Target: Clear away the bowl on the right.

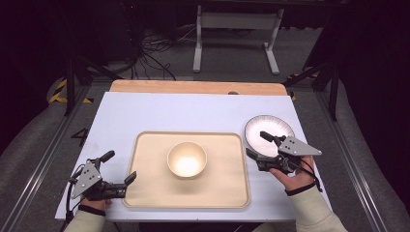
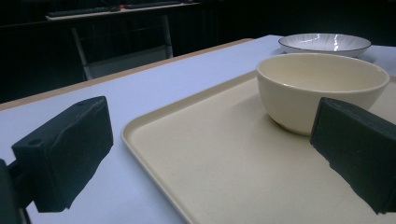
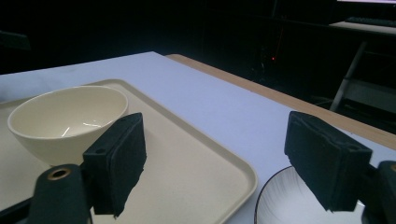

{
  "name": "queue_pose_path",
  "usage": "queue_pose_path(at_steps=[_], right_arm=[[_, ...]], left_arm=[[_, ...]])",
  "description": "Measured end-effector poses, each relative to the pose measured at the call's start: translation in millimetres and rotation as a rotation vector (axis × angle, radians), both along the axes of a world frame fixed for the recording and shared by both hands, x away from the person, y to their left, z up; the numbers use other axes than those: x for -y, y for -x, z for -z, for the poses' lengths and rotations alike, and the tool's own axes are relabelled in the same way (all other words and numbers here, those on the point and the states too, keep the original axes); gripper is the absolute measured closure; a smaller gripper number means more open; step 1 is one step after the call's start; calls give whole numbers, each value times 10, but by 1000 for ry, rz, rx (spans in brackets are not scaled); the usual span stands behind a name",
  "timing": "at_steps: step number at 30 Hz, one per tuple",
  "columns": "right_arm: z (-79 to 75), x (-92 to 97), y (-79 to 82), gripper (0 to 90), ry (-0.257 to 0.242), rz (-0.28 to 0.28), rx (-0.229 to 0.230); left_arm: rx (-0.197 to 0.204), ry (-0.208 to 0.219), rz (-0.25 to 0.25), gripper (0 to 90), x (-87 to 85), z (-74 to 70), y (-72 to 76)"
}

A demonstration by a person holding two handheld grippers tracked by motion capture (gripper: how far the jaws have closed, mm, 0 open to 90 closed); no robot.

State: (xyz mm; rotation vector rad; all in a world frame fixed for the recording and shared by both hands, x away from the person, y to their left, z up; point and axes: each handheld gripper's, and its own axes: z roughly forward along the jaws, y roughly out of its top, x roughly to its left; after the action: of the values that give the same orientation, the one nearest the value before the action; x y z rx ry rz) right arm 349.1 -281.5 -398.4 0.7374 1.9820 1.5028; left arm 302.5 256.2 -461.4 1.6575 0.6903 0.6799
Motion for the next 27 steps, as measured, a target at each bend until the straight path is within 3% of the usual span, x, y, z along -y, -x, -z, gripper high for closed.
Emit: queue_pose_path(at_steps=[12, 19, 27], right_arm=[[228, 107, 176, 211, -15, 45, 59], [408, 159, 246, 218, -1, 87, 30], [482, 167, 230, 216, 4, 97, 11]], left_arm=[[-9, 12, -2, 2, -7, 0, -4], [-10, 11, 1, 2, -12, -2, -8], [-11, 18, -2, 2, -15, 0, -12]])
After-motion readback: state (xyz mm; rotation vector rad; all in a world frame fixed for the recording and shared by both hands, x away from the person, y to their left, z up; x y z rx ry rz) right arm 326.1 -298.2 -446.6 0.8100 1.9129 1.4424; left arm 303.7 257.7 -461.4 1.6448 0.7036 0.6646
